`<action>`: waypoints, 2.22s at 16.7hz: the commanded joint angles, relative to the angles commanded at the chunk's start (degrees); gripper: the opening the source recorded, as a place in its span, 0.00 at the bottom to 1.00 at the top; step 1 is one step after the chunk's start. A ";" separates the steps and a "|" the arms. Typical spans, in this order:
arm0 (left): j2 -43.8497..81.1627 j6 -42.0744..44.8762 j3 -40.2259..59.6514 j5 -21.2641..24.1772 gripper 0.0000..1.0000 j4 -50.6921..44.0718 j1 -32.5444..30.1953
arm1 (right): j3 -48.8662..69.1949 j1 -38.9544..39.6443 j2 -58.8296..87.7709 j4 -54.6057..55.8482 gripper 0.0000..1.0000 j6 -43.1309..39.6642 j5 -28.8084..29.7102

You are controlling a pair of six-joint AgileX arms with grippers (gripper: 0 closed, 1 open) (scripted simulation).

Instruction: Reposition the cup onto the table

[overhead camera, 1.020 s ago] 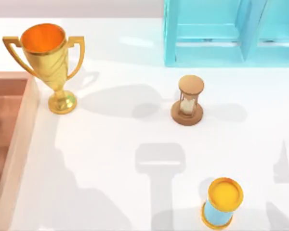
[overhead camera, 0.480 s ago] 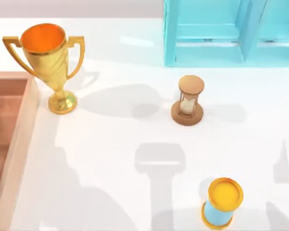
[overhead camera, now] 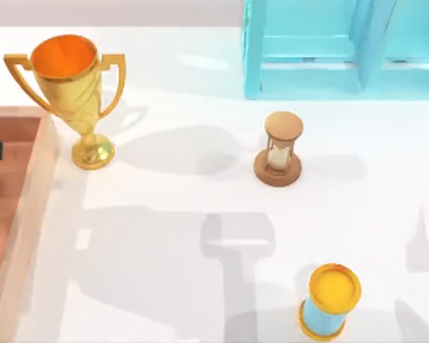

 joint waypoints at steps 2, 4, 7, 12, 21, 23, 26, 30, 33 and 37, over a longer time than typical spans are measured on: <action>-1.19 -2.72 1.55 0.23 0.00 -5.98 -5.92 | 0.00 0.00 0.00 0.00 1.00 0.00 0.00; -2.42 -4.39 2.09 0.47 0.00 -9.78 -9.75 | 0.00 0.00 0.00 0.00 1.00 0.00 0.00; -3.14 -4.98 2.08 0.59 0.00 -11.18 -11.17 | 0.00 0.00 0.00 0.00 1.00 0.00 0.00; -2.52 -5.56 2.17 0.61 0.00 -11.23 -11.67 | 0.00 0.00 0.00 0.00 1.00 0.00 0.00; 3.52 -33.36 8.09 0.48 0.00 -13.28 -39.75 | 0.00 0.00 0.00 0.00 1.00 0.00 0.00; 4.67 -41.80 9.46 0.40 0.00 -13.31 -48.18 | 0.00 0.00 0.00 0.00 1.00 0.00 0.00; 5.79 -54.62 10.96 0.28 0.00 -12.93 -61.00 | 0.00 0.00 0.00 0.00 1.00 0.00 0.00; 6.57 -65.84 12.07 0.24 0.00 -12.34 -72.20 | 0.00 0.00 0.00 0.00 1.00 0.00 0.00; 6.51 -67.95 12.08 0.27 0.00 -12.05 -74.31 | 0.00 0.00 0.00 0.00 1.00 0.00 0.00; 6.41 -67.81 11.77 0.24 0.00 -11.92 -74.09 | 0.00 0.00 0.00 0.00 1.00 0.00 0.00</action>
